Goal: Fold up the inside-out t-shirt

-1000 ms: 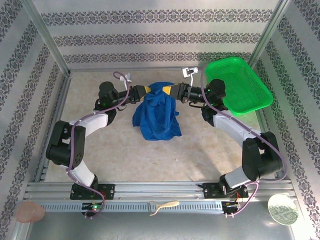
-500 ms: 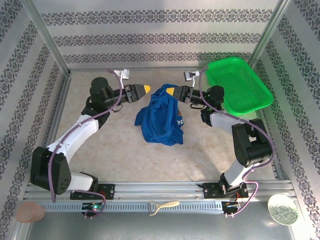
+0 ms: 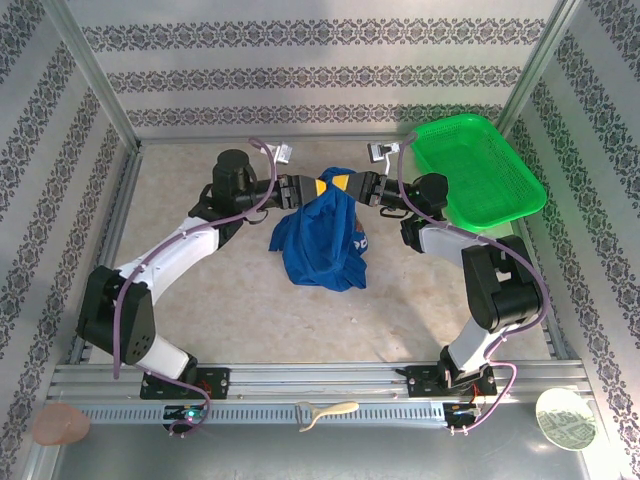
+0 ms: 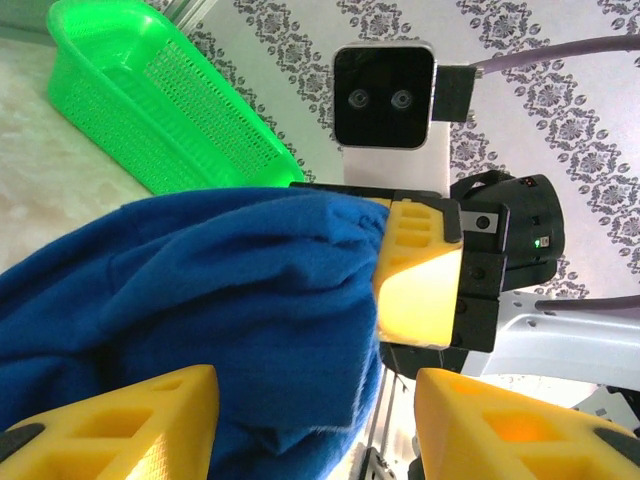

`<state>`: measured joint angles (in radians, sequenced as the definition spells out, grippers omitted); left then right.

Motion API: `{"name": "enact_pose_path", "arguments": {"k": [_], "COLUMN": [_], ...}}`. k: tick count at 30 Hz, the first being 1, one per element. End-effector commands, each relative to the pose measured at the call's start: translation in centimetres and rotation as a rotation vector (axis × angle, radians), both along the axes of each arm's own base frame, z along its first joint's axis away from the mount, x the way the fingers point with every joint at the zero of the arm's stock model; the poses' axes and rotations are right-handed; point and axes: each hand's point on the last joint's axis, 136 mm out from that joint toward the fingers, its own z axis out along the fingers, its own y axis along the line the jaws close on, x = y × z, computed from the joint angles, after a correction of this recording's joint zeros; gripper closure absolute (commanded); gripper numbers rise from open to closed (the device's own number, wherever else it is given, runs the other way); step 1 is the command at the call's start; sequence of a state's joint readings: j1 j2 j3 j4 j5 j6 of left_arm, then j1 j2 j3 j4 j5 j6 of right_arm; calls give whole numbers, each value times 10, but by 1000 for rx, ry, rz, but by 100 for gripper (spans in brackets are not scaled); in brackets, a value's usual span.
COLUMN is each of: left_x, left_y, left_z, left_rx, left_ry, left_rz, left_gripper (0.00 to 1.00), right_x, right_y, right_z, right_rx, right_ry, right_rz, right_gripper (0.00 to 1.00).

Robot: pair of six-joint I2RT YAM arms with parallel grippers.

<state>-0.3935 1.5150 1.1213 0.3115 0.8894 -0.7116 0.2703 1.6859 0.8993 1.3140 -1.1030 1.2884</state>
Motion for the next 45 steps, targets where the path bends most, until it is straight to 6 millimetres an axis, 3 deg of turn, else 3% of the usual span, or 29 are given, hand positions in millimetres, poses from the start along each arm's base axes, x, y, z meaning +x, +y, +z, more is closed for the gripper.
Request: {"name": "enact_pose_path", "arguments": {"k": [1,4,8,9,10,11,12,13,20,23,28,31,34,36,39,42,45], "left_x": [-4,-2,-2,-2,-1,0,2,5,-1,-7,1,5,5,4,1,1,-1], "left_y": [-9,-12,-14,-14,-14,-13,-12,-10,-2,0,9,12,12,11,9,8,7], "left_z": [11,10,12,15,17,23,31,38,112,133,133,132,128,125,123,122,122], "left_rx": [-4,-7,-19,-25,-32,-43,-57,-73,-174,-218,-266,-298,-299,-300,-288,-283,-284], "left_ry": [-46,-43,-41,-41,-41,-38,-40,-40,-34,-19,85,111,118,116,114,115,113], "left_rz": [-43,-51,-71,-73,-71,-64,-54,-43,-62,-73,27,63,64,55,57,58,57], "left_gripper": [50,64,97,100,100,100,100,100,100,100,100,100,100,100,100,100,100], "right_x": [0,2,2,2,3,5,7,9,32,39,29,7,-22,-41,-52,-52,-43], "right_y": [-4,-5,-5,-5,-6,-8,-11,-15,-39,-46,-64,-84,-90,-83,-64,-41,-22], "right_z": [4,1,0,0,-1,-4,-8,-13,-74,-84,-76,-63,-33,-12,9,22,18], "right_rx": [20,19,18,16,16,15,12,10,-34,-39,-144,-307,-430,-487,-537,-580,-646], "right_ry": [-49,-42,-39,-36,-31,-19,-7,4,166,215,264,246,159,86,9,-47,-62], "right_rz": [-21,-25,-24,-21,-24,-31,-42,-57,-199,-251,-395,-547,-644,-669,-692,-719,-737], "right_gripper": [100,100,100,100,87,65,53,49,47,48,49,47,38,32,27,26,26]}}
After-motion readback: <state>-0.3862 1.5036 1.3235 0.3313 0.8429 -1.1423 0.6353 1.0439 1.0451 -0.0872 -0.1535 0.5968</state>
